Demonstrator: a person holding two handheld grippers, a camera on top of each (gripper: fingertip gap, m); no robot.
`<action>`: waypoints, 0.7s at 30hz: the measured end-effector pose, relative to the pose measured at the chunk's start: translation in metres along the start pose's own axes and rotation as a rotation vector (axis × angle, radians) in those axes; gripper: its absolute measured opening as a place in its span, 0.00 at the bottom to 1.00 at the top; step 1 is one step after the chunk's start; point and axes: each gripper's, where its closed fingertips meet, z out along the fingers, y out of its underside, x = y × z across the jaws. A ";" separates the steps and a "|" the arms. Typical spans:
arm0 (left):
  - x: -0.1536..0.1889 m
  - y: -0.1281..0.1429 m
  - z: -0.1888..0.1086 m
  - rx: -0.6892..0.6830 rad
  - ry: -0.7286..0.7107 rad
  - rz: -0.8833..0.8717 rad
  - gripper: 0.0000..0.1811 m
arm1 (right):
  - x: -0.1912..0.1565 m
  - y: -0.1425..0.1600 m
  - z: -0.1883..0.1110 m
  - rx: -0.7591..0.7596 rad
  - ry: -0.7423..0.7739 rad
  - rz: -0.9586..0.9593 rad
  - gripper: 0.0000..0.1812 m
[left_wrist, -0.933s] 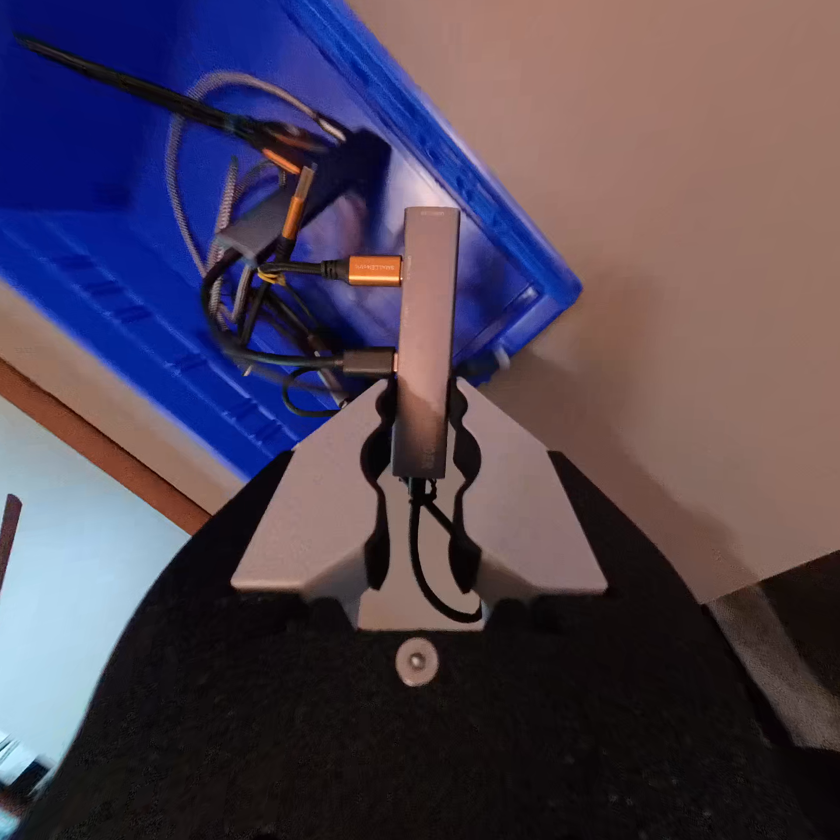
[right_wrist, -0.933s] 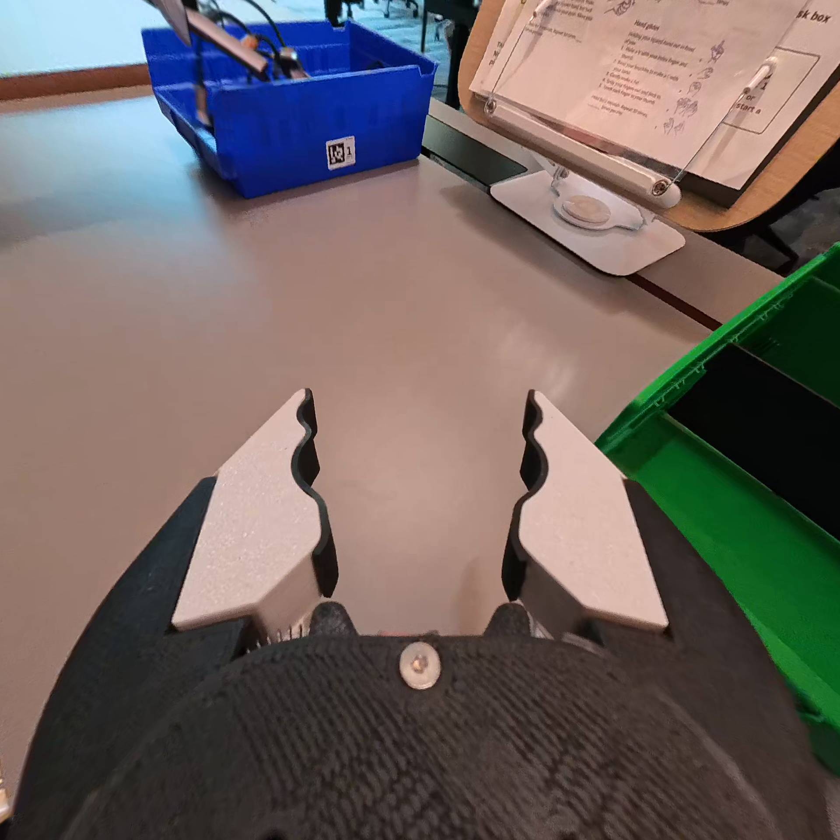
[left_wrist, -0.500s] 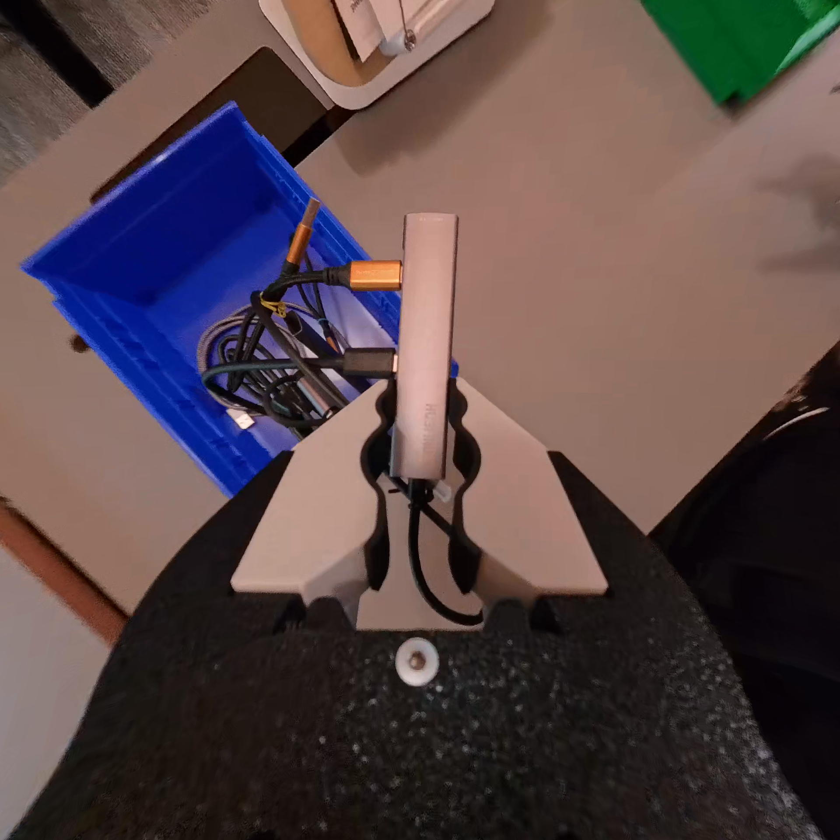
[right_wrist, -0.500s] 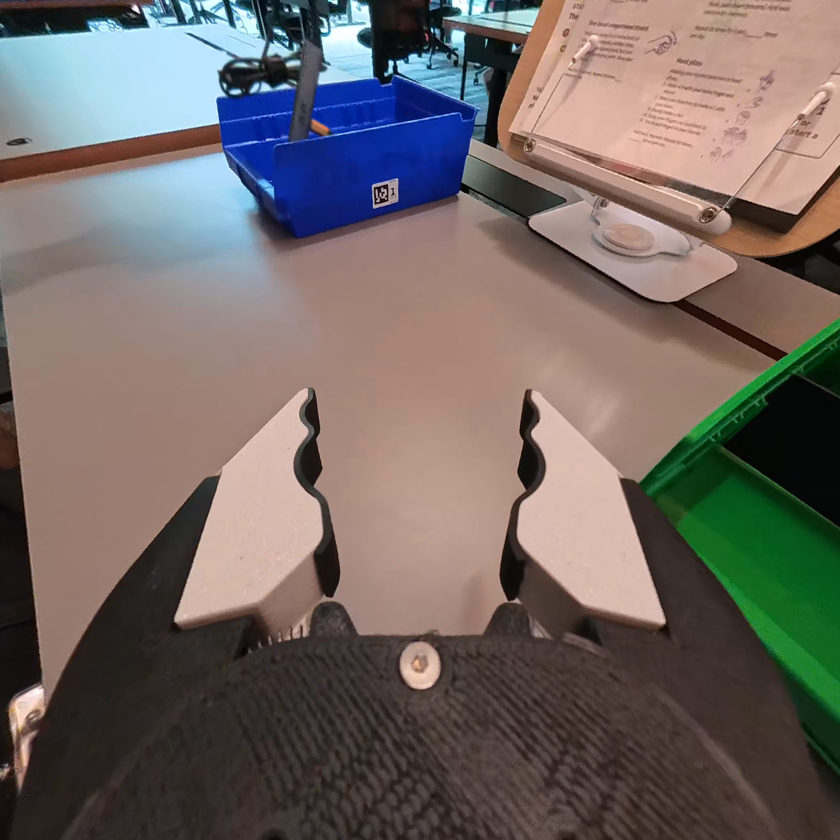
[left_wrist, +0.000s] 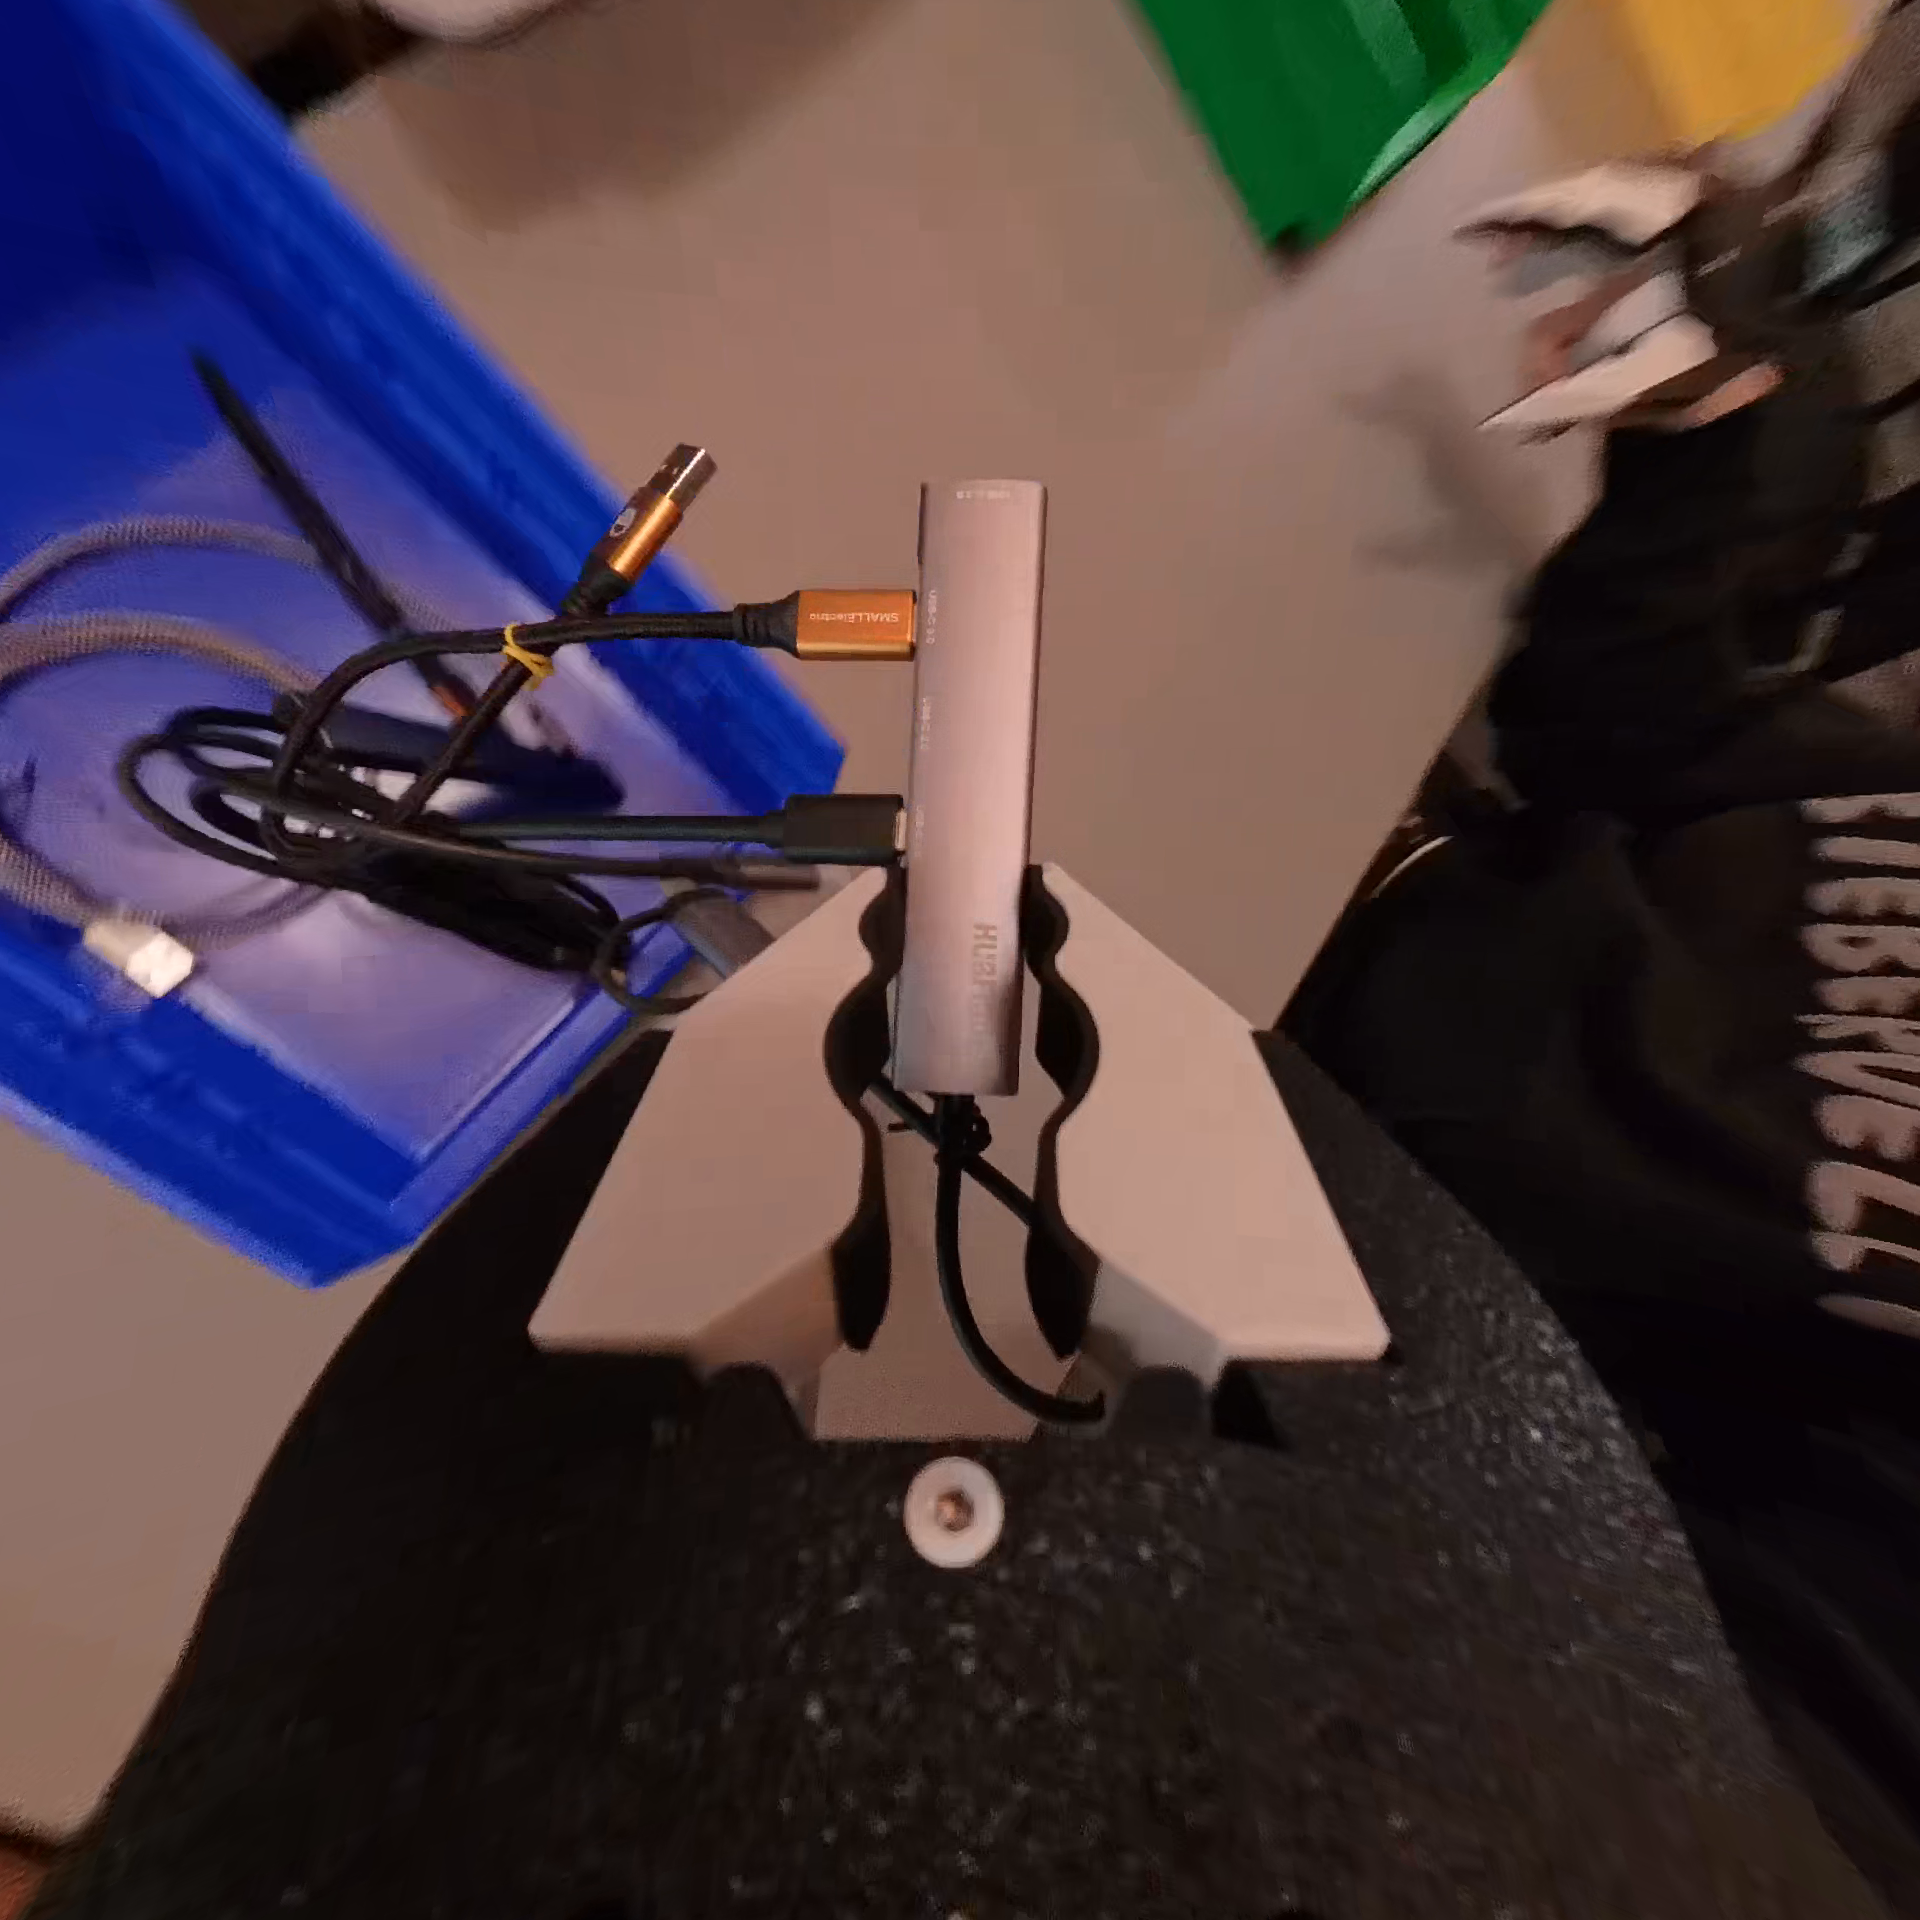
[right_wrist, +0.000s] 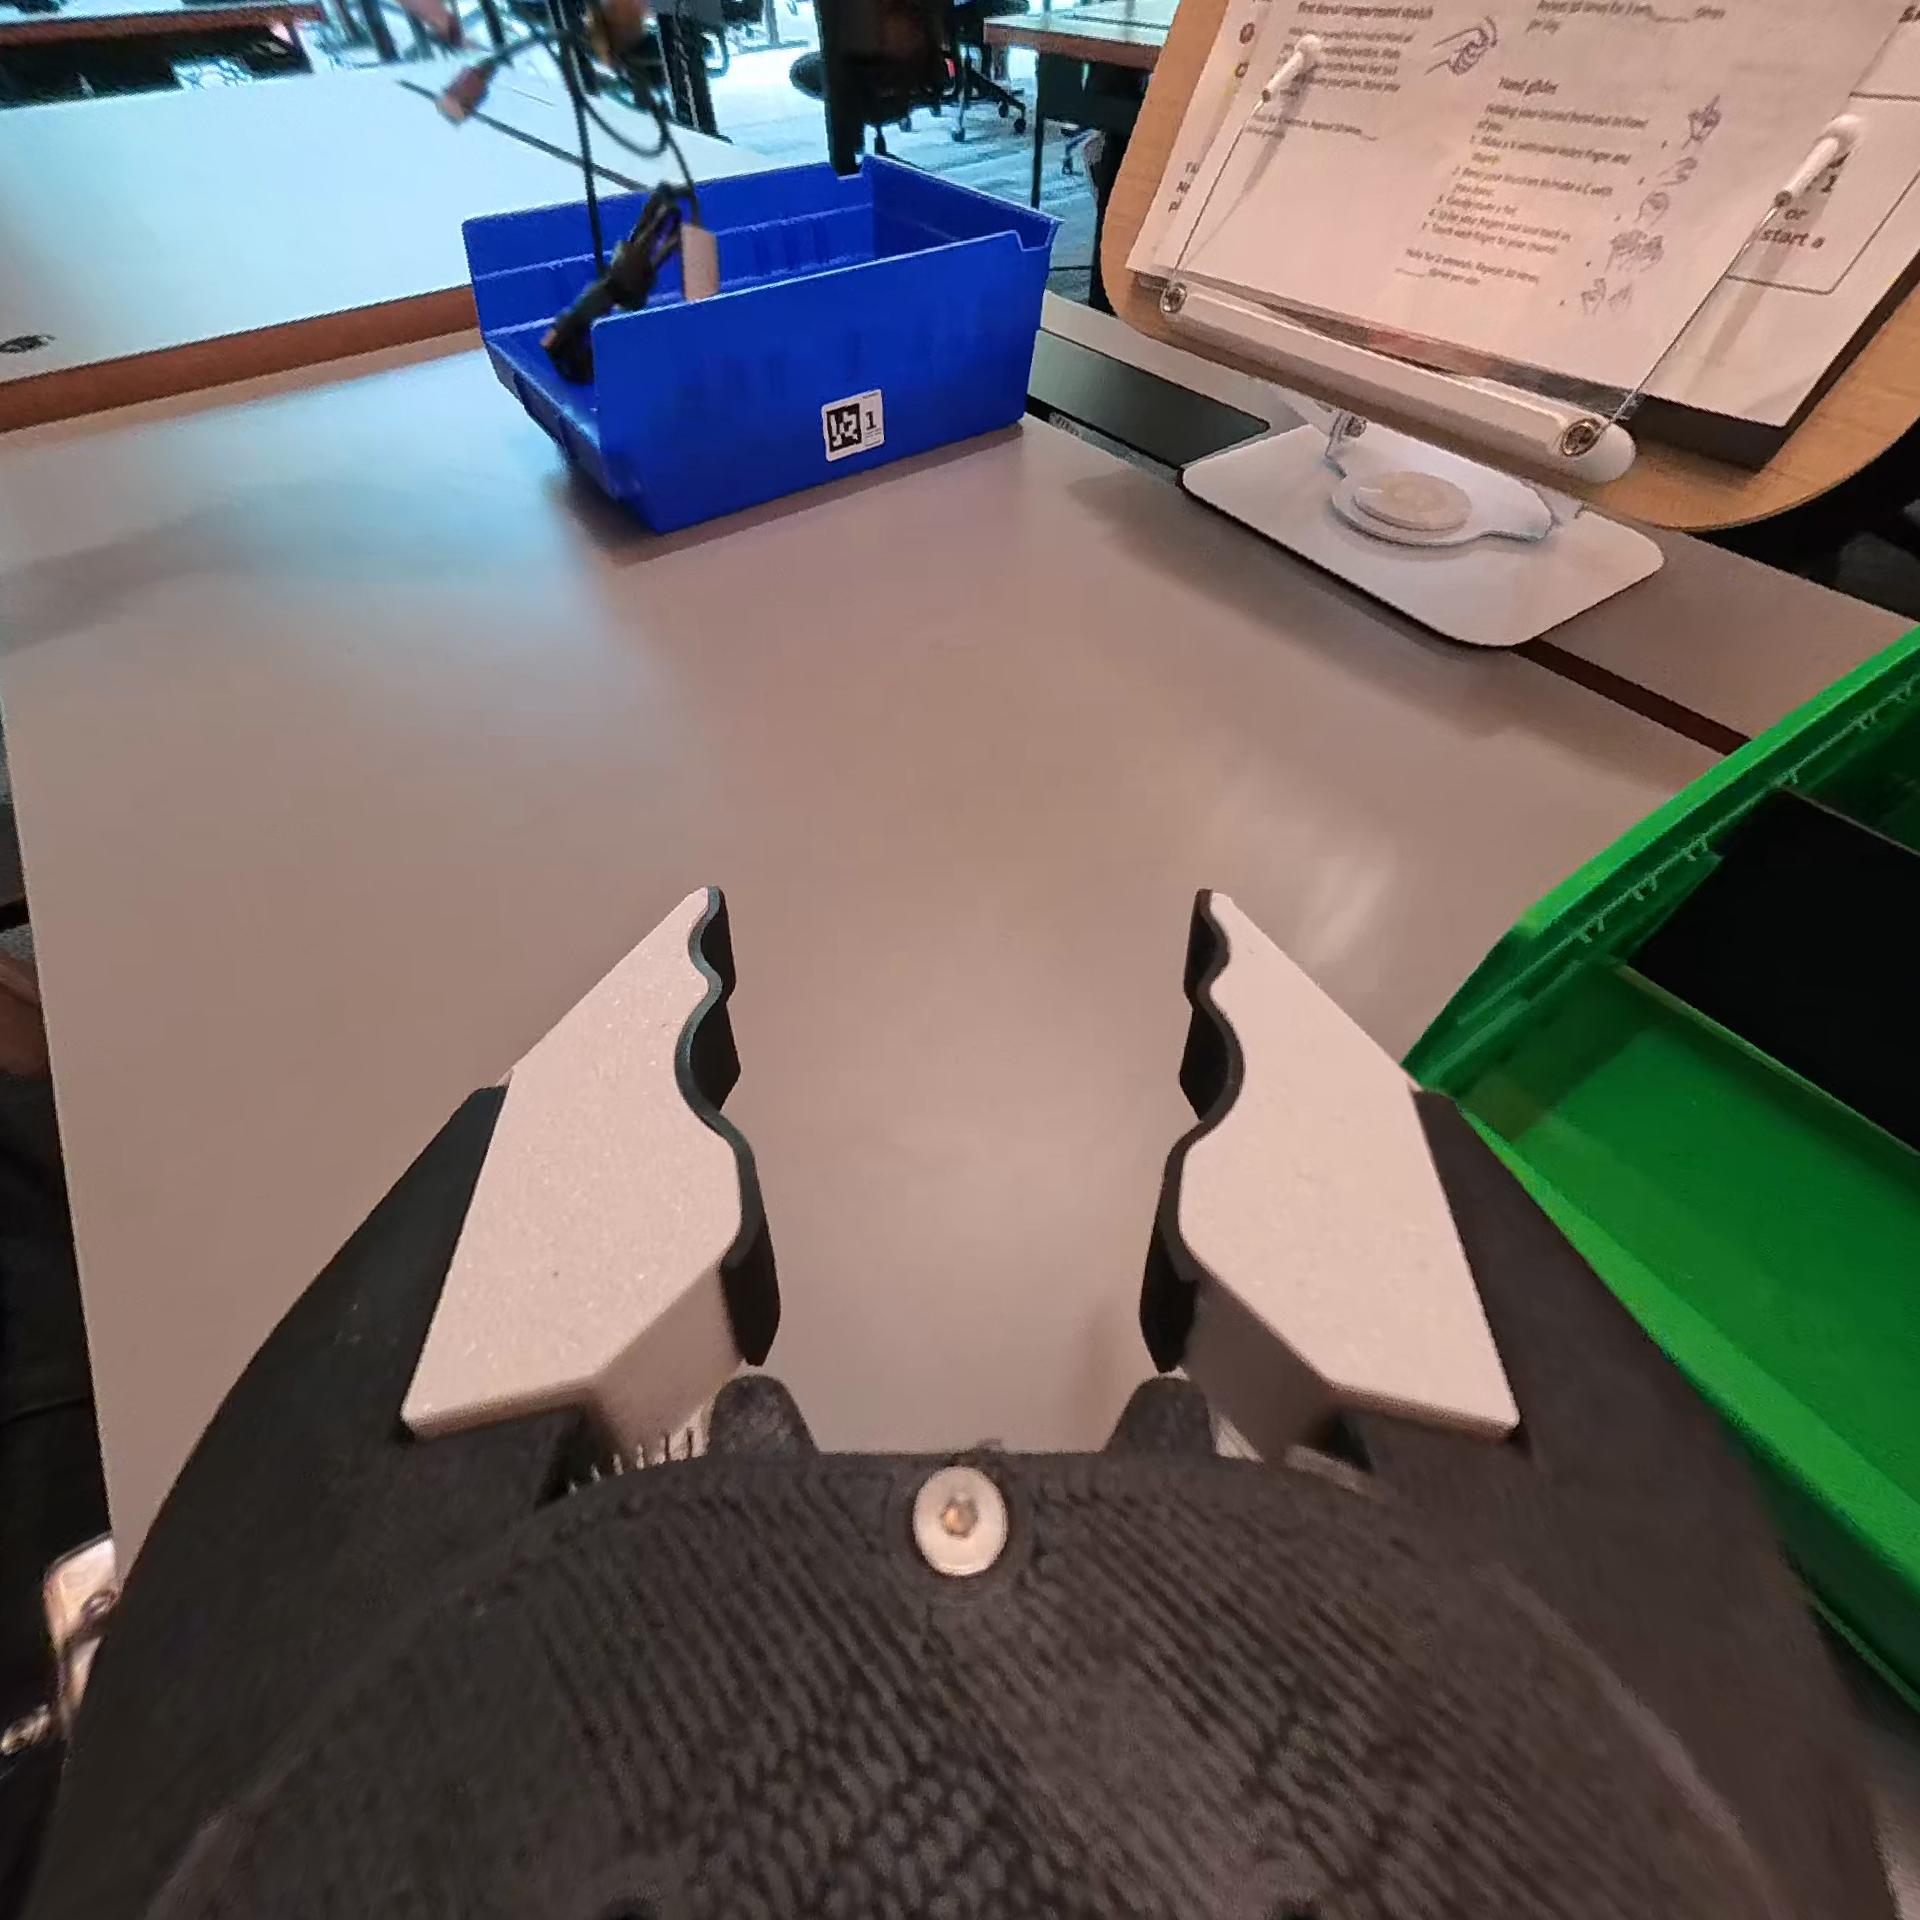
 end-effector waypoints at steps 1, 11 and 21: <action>0.009 -0.013 -0.010 0.074 0.043 0.013 0.12 | 0.000 0.001 0.001 -0.002 -0.004 0.002 0.48; 0.031 -0.060 -0.041 0.470 0.220 0.066 0.11 | -0.005 0.002 0.008 -0.010 -0.014 -0.012 0.48; 0.095 -0.057 0.049 0.171 -0.215 0.709 0.12 | -0.057 -0.058 0.013 0.202 -0.125 0.027 0.60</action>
